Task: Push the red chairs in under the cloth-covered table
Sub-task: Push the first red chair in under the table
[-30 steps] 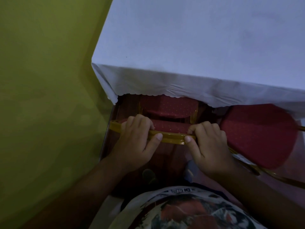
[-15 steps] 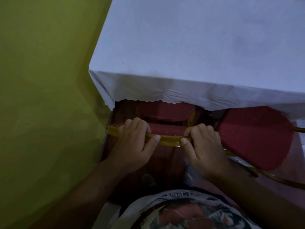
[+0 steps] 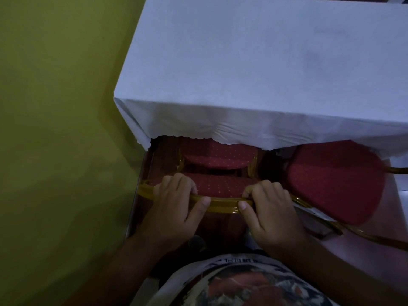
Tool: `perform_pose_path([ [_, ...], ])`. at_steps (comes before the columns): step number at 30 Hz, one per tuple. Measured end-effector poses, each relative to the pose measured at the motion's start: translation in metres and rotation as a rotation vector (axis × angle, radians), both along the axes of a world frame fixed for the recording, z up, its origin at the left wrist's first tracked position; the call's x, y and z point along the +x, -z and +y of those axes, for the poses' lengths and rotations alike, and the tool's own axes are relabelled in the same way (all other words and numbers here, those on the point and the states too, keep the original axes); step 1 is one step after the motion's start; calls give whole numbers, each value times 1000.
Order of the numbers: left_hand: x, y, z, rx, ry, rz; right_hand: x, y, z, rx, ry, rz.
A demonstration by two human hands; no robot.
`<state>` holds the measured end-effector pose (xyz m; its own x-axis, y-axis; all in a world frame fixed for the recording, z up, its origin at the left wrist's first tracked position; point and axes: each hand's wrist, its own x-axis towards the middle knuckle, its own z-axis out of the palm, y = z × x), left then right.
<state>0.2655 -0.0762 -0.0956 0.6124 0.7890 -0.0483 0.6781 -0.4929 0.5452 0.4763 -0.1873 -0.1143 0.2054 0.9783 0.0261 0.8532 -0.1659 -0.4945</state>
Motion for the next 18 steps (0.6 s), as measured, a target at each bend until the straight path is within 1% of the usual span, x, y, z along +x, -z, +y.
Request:
perform_pose_path([
  [5, 0, -1, -2, -2, -20, -9, 2, -5, 2, -81, -22, 17],
  [7, 3, -5, -4, 1, -52, -21, 9, -10, 2, -128, -55, 49],
  [9, 14, -12, -9, 20, -73, -36, 20, -17, 1, -130, -100, 31],
  [13, 64, -26, -29, 74, -46, -53, 62, -26, -9, -87, -132, -15],
  [15, 99, -28, -42, 89, -65, -54, 94, -26, -17, -60, -140, -20],
  [18, 157, -25, -67, 112, -119, 3, 153, -23, -34, -31, -154, -86],
])
